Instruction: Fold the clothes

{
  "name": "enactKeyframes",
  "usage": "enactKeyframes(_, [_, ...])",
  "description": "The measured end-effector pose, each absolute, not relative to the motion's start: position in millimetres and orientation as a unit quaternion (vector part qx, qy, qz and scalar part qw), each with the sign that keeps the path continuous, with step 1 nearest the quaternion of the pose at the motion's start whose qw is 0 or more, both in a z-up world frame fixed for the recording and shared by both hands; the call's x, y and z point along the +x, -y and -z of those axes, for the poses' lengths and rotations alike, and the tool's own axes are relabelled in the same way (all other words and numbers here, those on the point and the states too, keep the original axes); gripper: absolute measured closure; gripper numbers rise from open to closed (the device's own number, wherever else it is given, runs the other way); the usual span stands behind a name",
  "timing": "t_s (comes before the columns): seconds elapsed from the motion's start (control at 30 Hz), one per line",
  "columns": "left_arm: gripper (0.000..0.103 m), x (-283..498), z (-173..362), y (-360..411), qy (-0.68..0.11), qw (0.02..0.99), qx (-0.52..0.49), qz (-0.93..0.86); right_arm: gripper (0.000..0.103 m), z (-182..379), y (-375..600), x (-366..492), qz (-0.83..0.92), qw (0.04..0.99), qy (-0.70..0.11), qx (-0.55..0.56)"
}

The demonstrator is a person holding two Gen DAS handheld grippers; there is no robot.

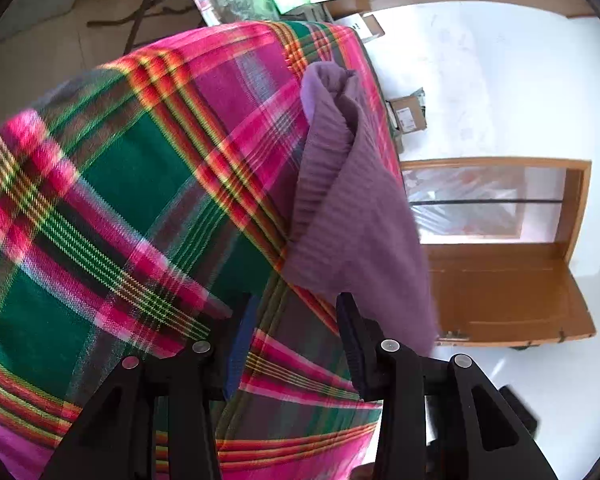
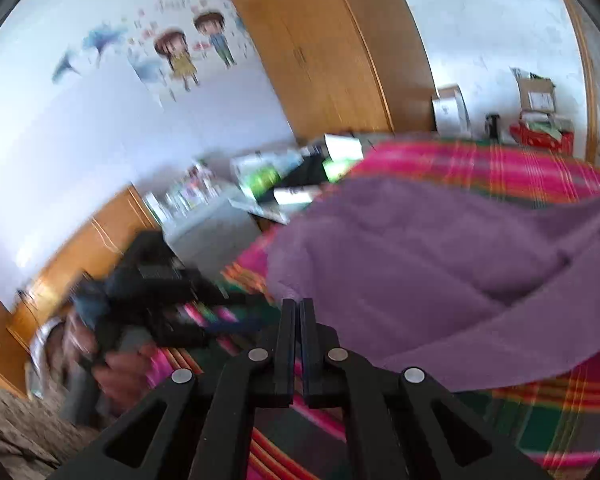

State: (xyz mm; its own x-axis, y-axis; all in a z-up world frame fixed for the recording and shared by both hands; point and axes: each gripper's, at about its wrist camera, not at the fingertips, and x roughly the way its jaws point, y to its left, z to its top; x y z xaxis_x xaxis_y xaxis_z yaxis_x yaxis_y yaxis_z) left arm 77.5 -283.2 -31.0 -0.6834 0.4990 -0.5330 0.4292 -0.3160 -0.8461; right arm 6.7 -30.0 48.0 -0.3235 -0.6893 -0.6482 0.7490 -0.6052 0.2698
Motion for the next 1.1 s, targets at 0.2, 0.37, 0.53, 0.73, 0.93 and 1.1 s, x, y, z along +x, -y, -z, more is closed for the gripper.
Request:
enactKeyframes(0.2, [0.058,80.5,37.4,280.5,0.603,0.027,-0.385,-0.698,0.101,-28.4,21.5,1.4,0.836,0.382,-0.076,0.387])
enactKeyframes(0.37, [0.057,79.8,37.6,276.5,0.608,0.018,-0.376,-0.699,0.101,-22.9,23.1,-5.8,0.861,0.333,-0.108,0.37])
enactKeyframes(0.53, [0.056,75.5,29.8,271.8,0.583,0.001,-0.373,-0.722,0.101,-12.5,26.2,-7.2,0.866,0.317,-0.121,0.368])
enactKeyframes(0.73, [0.048,53.2,6.5,263.6,0.506,-0.02,-0.378,-0.775,0.101,-4.4,22.8,-11.7,0.863,0.314,-0.103,0.381])
enactKeyframes(0.93, [0.044,33.2,3.3,266.1,0.493,-0.017,-0.376,-0.784,0.101,-1.5,21.5,-12.1,0.862,0.318,-0.093,0.384])
enactKeyframes(1.1, [0.044,24.2,-6.2,268.5,0.477,-0.01,-0.35,-0.806,0.101,0.4,18.2,-14.8,0.858,0.322,-0.081,0.391])
